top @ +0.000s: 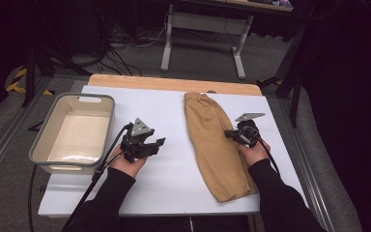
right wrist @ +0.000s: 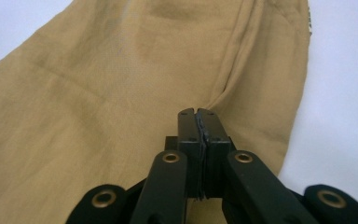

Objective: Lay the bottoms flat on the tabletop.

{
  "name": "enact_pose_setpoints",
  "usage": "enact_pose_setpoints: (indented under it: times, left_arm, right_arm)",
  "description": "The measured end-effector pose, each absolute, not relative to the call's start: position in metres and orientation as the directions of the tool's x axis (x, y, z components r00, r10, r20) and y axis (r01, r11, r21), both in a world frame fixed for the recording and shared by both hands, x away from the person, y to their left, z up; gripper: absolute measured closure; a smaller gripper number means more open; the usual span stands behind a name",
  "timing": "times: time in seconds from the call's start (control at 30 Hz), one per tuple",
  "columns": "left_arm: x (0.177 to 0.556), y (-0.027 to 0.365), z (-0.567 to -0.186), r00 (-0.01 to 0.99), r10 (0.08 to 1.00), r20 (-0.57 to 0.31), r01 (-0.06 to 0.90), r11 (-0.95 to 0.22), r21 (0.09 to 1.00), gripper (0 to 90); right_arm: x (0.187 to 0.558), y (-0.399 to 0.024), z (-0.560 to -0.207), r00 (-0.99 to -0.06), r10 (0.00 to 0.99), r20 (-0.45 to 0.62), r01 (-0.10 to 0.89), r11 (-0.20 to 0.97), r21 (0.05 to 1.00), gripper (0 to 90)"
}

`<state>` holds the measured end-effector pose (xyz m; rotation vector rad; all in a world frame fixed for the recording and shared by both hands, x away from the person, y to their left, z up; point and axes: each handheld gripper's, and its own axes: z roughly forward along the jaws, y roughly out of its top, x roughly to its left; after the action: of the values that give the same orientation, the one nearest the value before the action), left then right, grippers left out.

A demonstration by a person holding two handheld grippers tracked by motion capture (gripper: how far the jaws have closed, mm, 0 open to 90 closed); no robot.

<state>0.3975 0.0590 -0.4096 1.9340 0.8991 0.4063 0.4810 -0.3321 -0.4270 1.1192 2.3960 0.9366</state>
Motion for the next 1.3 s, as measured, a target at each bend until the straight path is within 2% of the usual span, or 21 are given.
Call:
enact_pose_setpoints:
  times: [0.3,0.53,0.7,0.9,1.1,1.3]
  left_arm:
    - [0.399,0.058,-0.411,0.678,0.731,-0.077,0.42,-0.298,0.857,47.3]
    - [0.399,0.058,-0.412,0.679,0.73,-0.077,0.422,-0.302,0.855,47.3]
    - [0.398,0.06,-0.41,0.677,0.732,-0.076,0.418,-0.297,0.859,47.2]
    - [0.399,0.059,-0.412,0.676,0.733,-0.077,0.422,-0.299,0.856,47.2]
    - [0.399,0.059,-0.412,0.675,0.734,-0.079,0.422,-0.295,0.857,47.2]
    - [0.398,0.059,-0.411,0.677,0.733,-0.07,0.416,-0.302,0.858,47.2]
  right_arm:
    - [0.482,-0.35,-0.408,-0.61,0.791,-0.036,0.548,0.454,0.702,90.0]
    - [0.492,-0.359,-0.423,-0.593,0.803,-0.06,0.577,0.475,0.664,88.8]
    - [0.493,-0.355,-0.43,-0.585,0.806,-0.093,0.587,0.5,0.637,76.1]
    - [0.472,-0.352,-0.415,-0.614,0.784,-0.087,0.539,0.498,0.679,64.9]
    - [0.432,-0.338,-0.409,-0.688,0.726,0.0,0.51,0.484,0.712,63.3]
    - [0.385,-0.31,-0.414,-0.791,0.611,-0.018,0.422,0.567,0.708,64.1]
